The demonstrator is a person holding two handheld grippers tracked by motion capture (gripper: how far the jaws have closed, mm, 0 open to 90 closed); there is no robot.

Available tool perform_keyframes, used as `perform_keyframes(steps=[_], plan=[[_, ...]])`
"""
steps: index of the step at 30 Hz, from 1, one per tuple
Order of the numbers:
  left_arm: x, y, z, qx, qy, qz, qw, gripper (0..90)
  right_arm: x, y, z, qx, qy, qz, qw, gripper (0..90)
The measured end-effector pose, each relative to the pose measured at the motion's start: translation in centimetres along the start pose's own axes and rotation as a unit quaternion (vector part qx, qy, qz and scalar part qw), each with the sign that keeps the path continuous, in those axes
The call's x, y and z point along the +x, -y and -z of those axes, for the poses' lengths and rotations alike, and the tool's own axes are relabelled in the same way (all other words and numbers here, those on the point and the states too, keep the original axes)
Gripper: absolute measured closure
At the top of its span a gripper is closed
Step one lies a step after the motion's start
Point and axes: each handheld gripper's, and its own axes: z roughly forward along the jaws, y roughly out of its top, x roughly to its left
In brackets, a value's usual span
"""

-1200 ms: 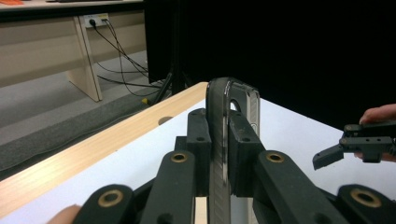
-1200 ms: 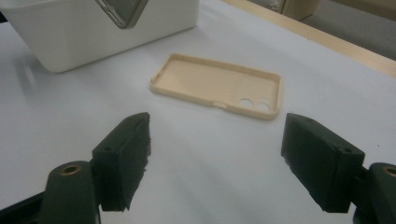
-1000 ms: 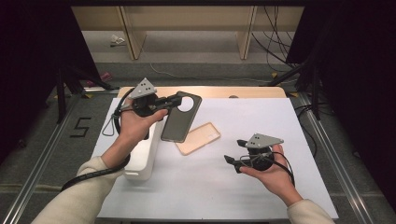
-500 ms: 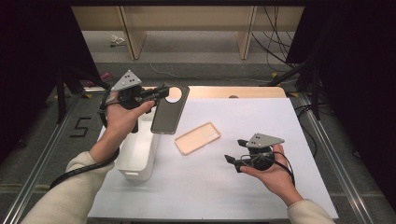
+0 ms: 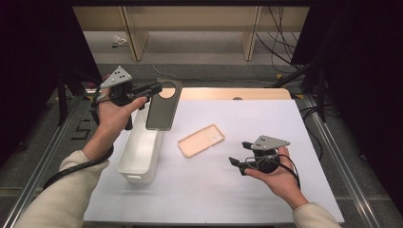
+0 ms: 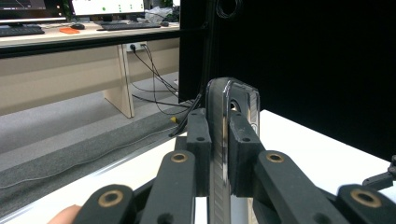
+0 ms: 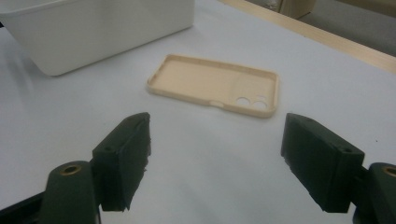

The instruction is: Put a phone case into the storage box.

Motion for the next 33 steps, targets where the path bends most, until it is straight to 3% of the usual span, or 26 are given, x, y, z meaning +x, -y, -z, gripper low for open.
perform_keyframes(steps=[33], plan=[[3.5, 0.0, 0.1, -0.005, -0.026, -0.003, 0.9996, 81.0, 0.0, 0.1, -0.1, 0.004, -0.003, -0.003, 1.0, 25.0]])
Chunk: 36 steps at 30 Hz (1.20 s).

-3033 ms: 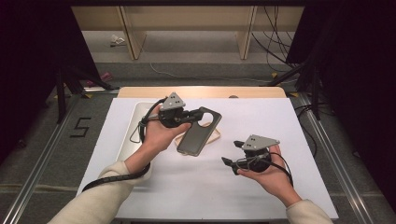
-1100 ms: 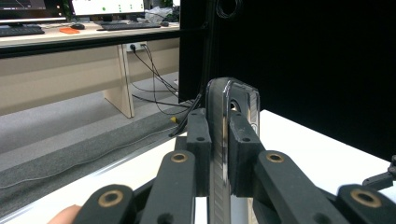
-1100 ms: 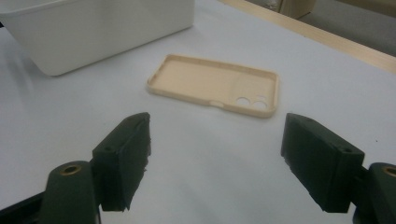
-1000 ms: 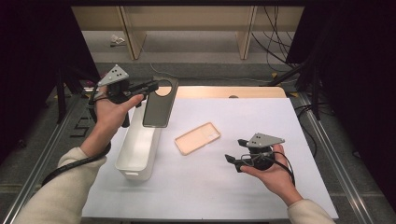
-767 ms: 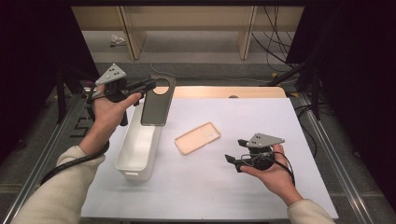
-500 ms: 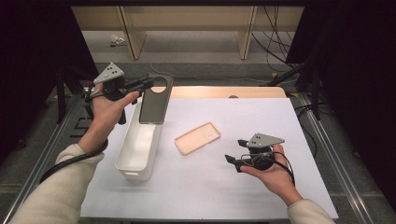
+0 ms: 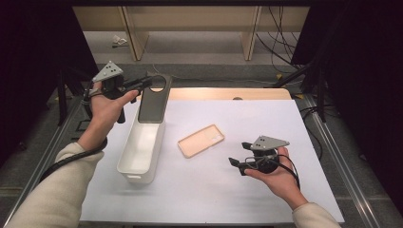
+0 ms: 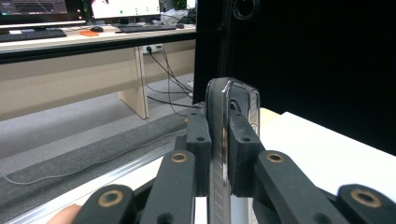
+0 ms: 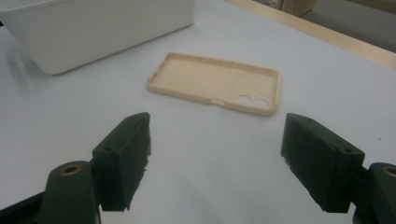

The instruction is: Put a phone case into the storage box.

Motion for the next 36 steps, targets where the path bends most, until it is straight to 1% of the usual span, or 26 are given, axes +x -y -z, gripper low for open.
perform_keyframes(steps=[9, 22, 36], plan=[[0.8, -0.2, -0.1, -0.002, -0.006, -0.002, 1.0, 81.0, 0.0, 0.0, 0.0, -0.001, 0.0, -0.001, 1.0, 25.0], [2.1, 0.2, -0.6, 0.006, -0.018, 0.006, 0.9998, 81.0, -0.1, 0.0, 0.0, -0.001, 0.001, -0.002, 1.0, 25.0], [2.9, 0.5, -1.1, 0.008, -0.023, 0.008, 0.9997, 81.0, -0.1, 0.1, -0.1, -0.001, -0.001, -0.003, 1.0, 23.4]])
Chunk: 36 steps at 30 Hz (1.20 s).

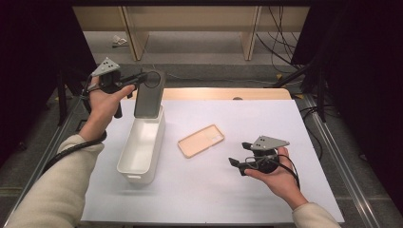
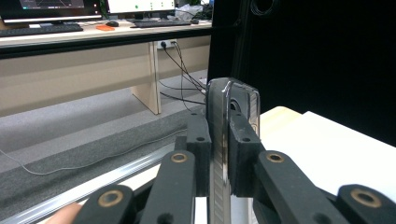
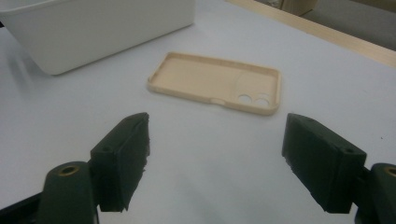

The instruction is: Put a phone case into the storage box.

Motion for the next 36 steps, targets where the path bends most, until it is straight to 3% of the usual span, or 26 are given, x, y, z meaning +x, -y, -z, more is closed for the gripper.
perform_keyframes(steps=[36], plan=[[2.0, 1.5, -1.5, 0.017, -0.011, 0.016, 0.9997, 80.9, -0.1, 0.1, 0.0, -0.002, -0.002, -0.008, 1.0, 18.8]])
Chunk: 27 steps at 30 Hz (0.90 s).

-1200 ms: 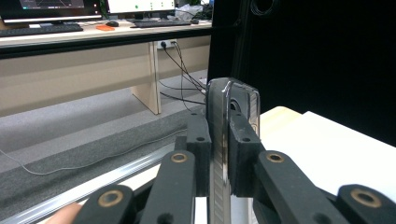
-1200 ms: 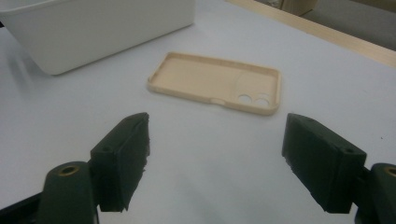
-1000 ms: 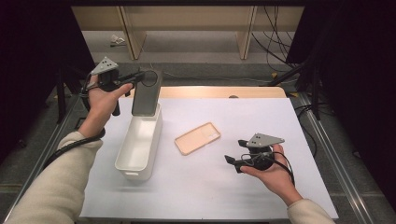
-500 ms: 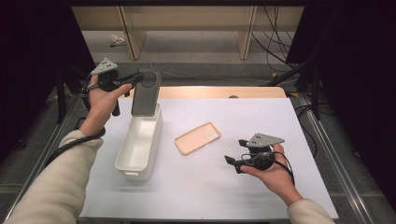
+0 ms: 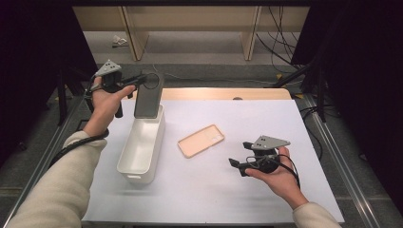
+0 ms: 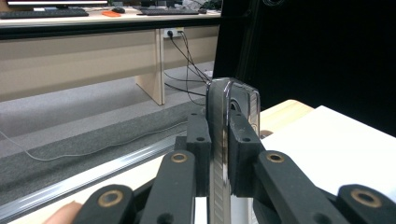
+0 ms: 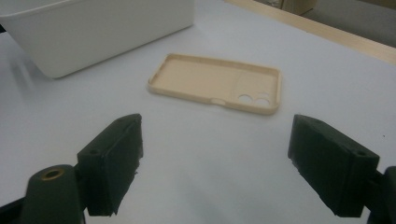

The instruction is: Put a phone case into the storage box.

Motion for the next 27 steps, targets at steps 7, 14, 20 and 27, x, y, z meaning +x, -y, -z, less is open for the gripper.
perform_keyframes(steps=[7, 14, 20, 27], plan=[[0.3, 0.4, -0.4, 0.004, -0.001, 0.002, 1.0, 80.9, 0.0, 0.0, 0.0, -0.001, -0.001, -0.001, 1.0, 18.8], [0.5, 0.9, -0.8, 0.009, -0.002, 0.005, 0.9999, 80.9, -0.1, 0.0, 0.1, -0.003, -0.002, -0.002, 1.0, 18.8], [0.7, 1.2, -1.0, 0.014, -0.005, 0.006, 0.9999, 80.9, 0.0, -0.1, 0.2, -0.006, -0.003, -0.005, 1.0, 18.8], [1.0, 1.7, -1.1, 0.018, -0.007, 0.01, 0.9998, 80.9, -0.1, -0.1, 0.3, -0.008, -0.003, -0.006, 0.9999, 18.5]])
